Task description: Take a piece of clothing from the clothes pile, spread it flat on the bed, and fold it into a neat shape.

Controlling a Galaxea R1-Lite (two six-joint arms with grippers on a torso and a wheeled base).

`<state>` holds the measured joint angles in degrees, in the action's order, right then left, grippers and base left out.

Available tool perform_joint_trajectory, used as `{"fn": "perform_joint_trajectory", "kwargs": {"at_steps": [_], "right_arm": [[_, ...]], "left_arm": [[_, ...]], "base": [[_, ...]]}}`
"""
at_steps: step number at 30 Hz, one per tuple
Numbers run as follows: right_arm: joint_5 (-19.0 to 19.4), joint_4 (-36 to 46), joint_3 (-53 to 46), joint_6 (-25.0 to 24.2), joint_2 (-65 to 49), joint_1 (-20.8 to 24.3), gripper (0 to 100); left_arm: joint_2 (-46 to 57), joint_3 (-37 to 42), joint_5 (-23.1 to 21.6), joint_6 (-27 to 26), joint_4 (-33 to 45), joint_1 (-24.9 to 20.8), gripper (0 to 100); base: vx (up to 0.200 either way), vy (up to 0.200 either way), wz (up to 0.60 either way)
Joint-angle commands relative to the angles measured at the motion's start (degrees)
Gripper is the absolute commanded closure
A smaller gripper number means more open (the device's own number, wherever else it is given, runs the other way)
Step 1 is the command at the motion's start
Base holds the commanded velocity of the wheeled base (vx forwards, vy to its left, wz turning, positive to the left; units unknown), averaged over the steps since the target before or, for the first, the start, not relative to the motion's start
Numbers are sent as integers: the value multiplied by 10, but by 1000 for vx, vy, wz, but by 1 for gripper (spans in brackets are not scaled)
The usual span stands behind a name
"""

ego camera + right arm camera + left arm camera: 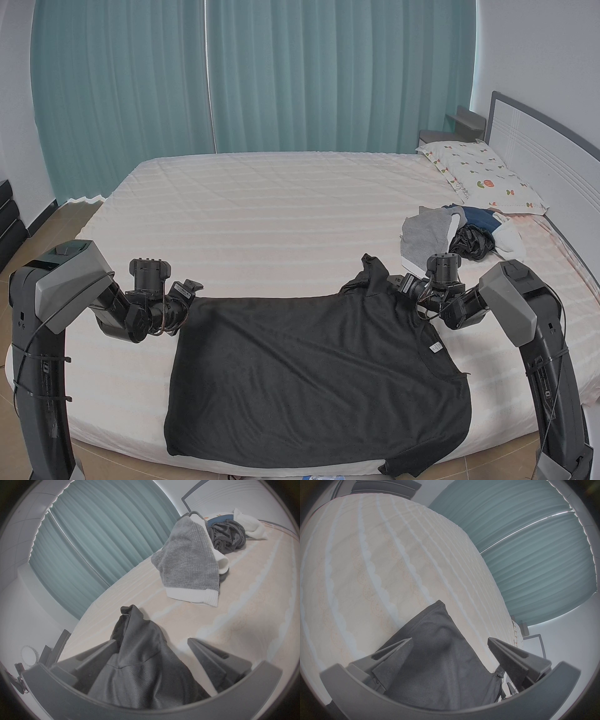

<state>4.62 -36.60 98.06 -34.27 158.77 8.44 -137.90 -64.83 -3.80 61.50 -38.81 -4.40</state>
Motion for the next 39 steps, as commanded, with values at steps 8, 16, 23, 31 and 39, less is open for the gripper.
{"fn": "perform_joint_trajectory", "kwargs": {"at_steps": [8,16,23,31,39], "right_arm": [[0,-4,7,-1,7,-10,100],[-7,-37,14,-9,1,-20,100],[1,-55,-26,-7,-12,-23,100],[0,-25,-41,0,-34,-18,0],[-1,-22,-60,4,-36,11,0]], "left_arm": [[-4,-2,0,0,0,0,0],[-11,-31,3,3,4,5,0],[-14,-52,33,2,7,10,0],[-13,-72,36,-23,37,10,0],[-34,-148,55,-38,70,10,0]], "base": [[0,0,0],[0,0,0],[0,0,0],[0,0,0],[0,0,0]]}}
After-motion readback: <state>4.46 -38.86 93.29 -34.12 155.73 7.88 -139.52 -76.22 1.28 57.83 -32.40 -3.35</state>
